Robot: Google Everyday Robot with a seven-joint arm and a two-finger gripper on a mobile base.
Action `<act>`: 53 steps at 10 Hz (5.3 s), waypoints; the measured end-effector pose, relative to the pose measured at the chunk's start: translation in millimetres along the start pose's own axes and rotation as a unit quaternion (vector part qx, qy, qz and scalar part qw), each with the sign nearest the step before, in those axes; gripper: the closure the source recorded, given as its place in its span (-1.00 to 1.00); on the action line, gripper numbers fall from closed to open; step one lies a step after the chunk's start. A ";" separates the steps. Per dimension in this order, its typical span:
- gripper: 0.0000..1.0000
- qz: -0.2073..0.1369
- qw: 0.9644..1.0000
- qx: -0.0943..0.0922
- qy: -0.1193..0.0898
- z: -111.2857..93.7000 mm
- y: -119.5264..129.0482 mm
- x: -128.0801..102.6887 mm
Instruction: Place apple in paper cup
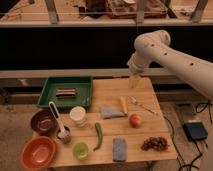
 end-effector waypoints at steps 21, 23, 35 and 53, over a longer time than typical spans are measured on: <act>-0.60 0.006 1.000 -0.008 -0.002 4.7 9.1 4.2; -0.60 0.014 1.000 -0.020 -0.005 18.1 34.0 12.2; -0.60 0.077 0.995 -0.059 -0.037 92.3 154.5 66.8; -0.60 0.066 0.984 -0.161 -0.026 153.2 187.0 86.3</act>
